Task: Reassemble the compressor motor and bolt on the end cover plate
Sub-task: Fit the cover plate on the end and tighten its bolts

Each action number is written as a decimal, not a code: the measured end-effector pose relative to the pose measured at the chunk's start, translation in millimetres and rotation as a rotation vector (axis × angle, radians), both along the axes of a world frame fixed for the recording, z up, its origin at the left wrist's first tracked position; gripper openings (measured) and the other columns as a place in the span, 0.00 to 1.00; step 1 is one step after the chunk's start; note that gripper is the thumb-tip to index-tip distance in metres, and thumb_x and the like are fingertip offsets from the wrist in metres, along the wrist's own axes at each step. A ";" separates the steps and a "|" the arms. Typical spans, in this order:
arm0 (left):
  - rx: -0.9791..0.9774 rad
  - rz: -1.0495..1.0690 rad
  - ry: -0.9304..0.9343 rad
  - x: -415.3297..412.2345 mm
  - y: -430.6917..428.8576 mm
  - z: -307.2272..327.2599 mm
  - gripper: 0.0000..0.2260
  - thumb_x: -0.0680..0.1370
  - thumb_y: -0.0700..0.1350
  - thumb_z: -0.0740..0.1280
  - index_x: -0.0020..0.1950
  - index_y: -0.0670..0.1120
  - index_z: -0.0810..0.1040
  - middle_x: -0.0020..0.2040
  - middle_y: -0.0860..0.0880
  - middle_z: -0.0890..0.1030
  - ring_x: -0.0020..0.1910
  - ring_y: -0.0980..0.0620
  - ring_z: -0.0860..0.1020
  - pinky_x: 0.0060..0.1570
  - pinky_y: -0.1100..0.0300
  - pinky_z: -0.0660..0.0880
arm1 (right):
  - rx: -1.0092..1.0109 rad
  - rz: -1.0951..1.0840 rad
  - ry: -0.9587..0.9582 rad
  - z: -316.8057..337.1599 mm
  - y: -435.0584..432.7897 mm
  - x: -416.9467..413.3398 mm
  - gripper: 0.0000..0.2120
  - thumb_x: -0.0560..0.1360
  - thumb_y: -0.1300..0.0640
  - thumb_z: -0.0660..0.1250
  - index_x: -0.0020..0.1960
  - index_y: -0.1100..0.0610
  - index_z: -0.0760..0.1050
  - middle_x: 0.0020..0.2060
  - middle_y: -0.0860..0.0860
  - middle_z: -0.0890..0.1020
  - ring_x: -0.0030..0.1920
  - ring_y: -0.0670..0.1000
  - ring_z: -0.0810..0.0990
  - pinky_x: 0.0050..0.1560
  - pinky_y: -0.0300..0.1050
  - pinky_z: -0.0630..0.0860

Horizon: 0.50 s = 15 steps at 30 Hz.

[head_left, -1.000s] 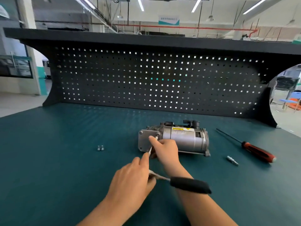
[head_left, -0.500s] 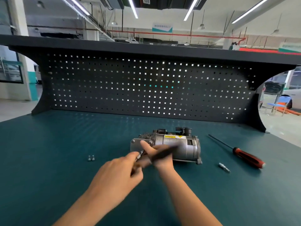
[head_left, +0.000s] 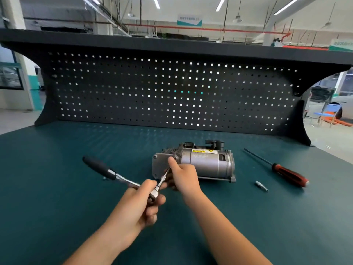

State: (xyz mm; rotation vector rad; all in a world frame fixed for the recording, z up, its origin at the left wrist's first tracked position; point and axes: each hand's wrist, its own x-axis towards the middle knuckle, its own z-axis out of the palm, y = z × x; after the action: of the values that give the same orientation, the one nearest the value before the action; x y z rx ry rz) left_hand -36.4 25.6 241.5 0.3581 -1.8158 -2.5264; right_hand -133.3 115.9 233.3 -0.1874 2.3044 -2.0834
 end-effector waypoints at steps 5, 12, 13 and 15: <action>-0.534 0.025 0.213 -2.9 -4.0 10.6 0.15 0.79 0.41 0.58 0.42 0.30 0.75 0.26 0.48 0.76 0.19 0.55 0.60 0.21 0.65 0.60 | 0.050 -0.071 0.052 2.4 -0.8 -2.7 0.29 0.74 0.49 0.68 0.17 0.54 0.62 0.17 0.48 0.70 0.24 0.51 0.72 0.25 0.37 0.64; -0.337 -0.045 0.138 -5.5 3.4 11.3 0.11 0.79 0.38 0.59 0.39 0.37 0.77 0.30 0.47 0.80 0.23 0.56 0.74 0.23 0.65 0.71 | -0.159 -0.025 -0.054 -0.2 -4.6 -2.9 0.17 0.76 0.55 0.63 0.33 0.64 0.74 0.27 0.55 0.79 0.28 0.51 0.76 0.31 0.41 0.72; -0.138 -0.081 0.062 -4.8 8.1 10.6 0.09 0.78 0.36 0.59 0.43 0.37 0.78 0.32 0.45 0.82 0.26 0.55 0.77 0.23 0.64 0.74 | -0.114 -0.027 -0.028 -1.7 -4.0 -4.2 0.19 0.77 0.54 0.63 0.31 0.65 0.74 0.28 0.57 0.80 0.30 0.52 0.78 0.35 0.43 0.75; 0.208 -0.068 -0.038 -6.0 13.5 6.7 0.08 0.77 0.33 0.57 0.45 0.35 0.76 0.30 0.43 0.80 0.23 0.54 0.76 0.20 0.65 0.73 | 0.141 -0.047 0.076 -3.8 -0.4 -5.2 0.24 0.78 0.50 0.60 0.31 0.66 0.73 0.31 0.59 0.80 0.35 0.54 0.76 0.41 0.48 0.74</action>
State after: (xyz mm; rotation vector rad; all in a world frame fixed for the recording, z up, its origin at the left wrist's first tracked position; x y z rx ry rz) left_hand -42.4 39.1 248.1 0.3553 -1.6066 -2.7823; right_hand -138.6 115.5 229.5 -0.2137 2.5126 -1.9570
